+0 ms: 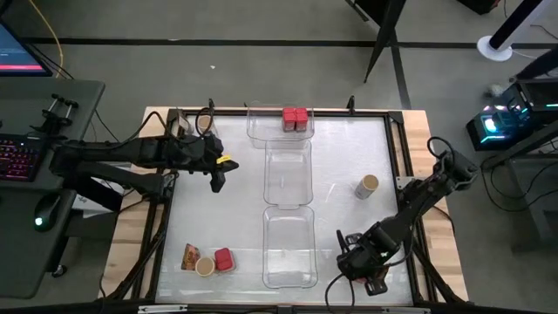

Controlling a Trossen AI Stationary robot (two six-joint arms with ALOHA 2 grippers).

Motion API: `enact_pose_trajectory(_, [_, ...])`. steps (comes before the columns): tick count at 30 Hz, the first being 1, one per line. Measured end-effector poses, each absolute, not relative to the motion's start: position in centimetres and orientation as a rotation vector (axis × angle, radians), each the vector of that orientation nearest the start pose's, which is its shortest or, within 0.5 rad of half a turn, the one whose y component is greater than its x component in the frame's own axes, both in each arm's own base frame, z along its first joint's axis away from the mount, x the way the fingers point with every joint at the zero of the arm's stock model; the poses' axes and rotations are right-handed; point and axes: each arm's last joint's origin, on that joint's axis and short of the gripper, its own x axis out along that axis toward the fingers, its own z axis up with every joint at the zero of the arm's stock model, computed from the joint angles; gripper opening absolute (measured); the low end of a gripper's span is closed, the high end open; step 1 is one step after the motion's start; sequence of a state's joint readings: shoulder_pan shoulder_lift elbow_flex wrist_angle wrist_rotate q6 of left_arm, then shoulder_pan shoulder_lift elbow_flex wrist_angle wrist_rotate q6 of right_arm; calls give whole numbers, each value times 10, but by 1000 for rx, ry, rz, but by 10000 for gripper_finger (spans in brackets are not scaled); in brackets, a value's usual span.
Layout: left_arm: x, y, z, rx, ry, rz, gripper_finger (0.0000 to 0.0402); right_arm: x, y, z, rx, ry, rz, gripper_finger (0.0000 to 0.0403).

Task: Sort spices by type
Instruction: Put the right red seasoning can into the top transparent bin

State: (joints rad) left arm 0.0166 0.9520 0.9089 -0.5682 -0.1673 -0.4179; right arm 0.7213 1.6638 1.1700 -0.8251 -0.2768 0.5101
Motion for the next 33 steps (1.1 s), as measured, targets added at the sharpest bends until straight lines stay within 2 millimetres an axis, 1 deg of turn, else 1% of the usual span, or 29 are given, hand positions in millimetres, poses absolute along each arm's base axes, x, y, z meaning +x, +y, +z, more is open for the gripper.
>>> enact_pose_trajectory(2, [193, 8, 313, -357, 564, 303, 0, 234, 208, 210, 78, 1461, 420, 0])
enact_pose_trajectory(5, [193, 8, 313, -344, 566, 300, 0, 247, 192, 211, 64, 1392, 290, 0])
enact_pose_trajectory(9, [193, 8, 313, -323, 570, 294, 0, 265, 164, 210, 90, 1348, 93, 0])
enact_pose_trajectory(12, [193, 8, 312, -305, 573, 288, 0, 275, 138, 210, 109, 1348, -50, 0])
enact_pose_trajectory(15, [193, 8, 312, -284, 576, 282, 0, 278, 110, 208, 118, 1394, -213, 0])
enact_pose_trajectory(20, [192, 8, 312, -254, 589, 274, 0, 276, 63, 207, 163, 1486, -495, 0])
enact_pose_trajectory(22, [192, 8, 312, -242, 589, 270, 0, 278, 48, 207, 184, 1491, -544, 0])
enact_pose_trajectory(24, [192, 8, 312, -231, 591, 267, 0, 279, 37, 211, 199, 1473, -543, 0])
enact_pose_trajectory(25, [192, 8, 312, -227, 591, 266, 0, 281, 33, 214, 213, 1457, -539, 0])
enact_pose_trajectory(28, [192, 9, 312, -220, 592, 265, 0, 283, 22, 232, 255, 1422, -538, 0])
enact_pose_trajectory(31, [192, 9, 313, -198, 590, 258, 0, 280, 13, 270, 313, 1337, -556, 0])
enact_pose_trajectory(33, [191, 9, 313, -172, 590, 251, 0, 277, 8, 289, 348, 1286, -565, 0])
